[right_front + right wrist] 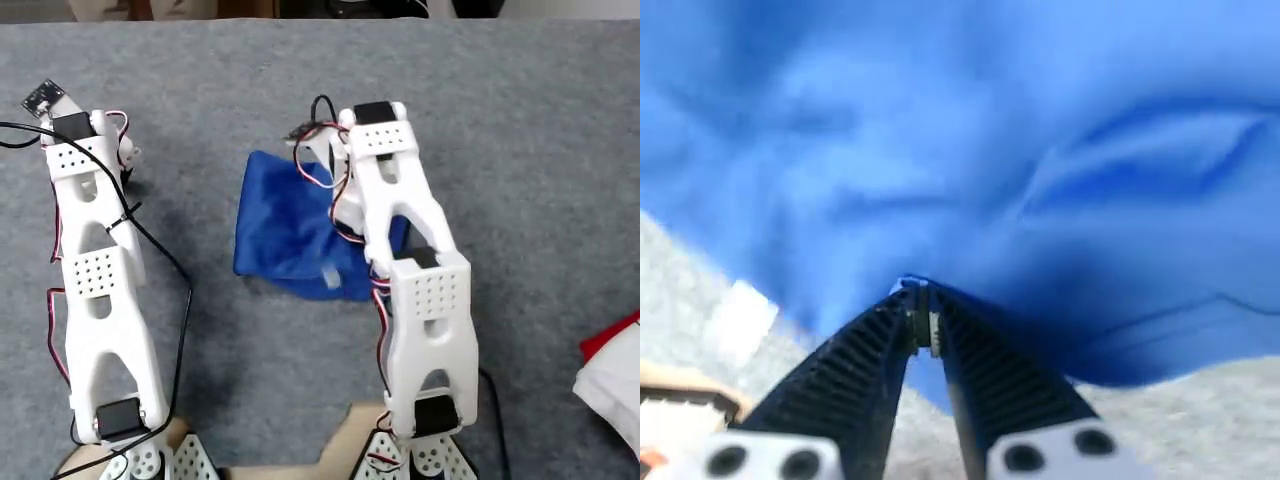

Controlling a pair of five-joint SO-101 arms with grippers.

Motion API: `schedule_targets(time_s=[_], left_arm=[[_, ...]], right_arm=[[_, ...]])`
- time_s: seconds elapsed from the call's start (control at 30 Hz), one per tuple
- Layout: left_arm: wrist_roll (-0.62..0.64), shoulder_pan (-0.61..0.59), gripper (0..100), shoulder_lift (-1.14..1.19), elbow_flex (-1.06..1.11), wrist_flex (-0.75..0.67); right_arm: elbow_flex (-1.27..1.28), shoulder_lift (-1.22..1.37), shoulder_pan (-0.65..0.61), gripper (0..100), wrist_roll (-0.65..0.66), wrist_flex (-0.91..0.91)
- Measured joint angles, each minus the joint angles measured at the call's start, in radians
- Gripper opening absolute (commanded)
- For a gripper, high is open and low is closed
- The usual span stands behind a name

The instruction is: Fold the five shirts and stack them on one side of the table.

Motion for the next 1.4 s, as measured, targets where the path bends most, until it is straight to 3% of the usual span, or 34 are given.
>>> schedule_targets(time_s=[0.27, 0.63, 0.77, 0.9, 1.13, 1.4], left_arm=[[0.000, 0.000, 2, 0.000, 0.000, 0.000], [0.000, 0.000, 2, 0.000, 0.000, 0.000], [0.000, 0.003, 2, 0.000, 0.000, 0.000], [-0.025, 0.038, 2, 0.000, -0.006, 0.031], [-0.052, 0.176, 2, -0.091, -0.021, 0.081], [-0.052, 0.405, 2, -0.262, -0.021, 0.066]], right_arm=[[0.187, -0.092, 0.060, 0.5, 0.037, 0.000], [0.296, -0.092, 0.244, 0.5, 0.100, 0.000], [0.199, -0.092, 0.267, 0.5, 0.089, 0.000], [0.035, -0.092, 0.249, 0.5, -0.005, 0.000], [-0.226, -0.091, 0.123, 0.5, -0.061, -0.002], [-0.423, 0.104, 0.115, 0.5, -0.068, -0.031]])
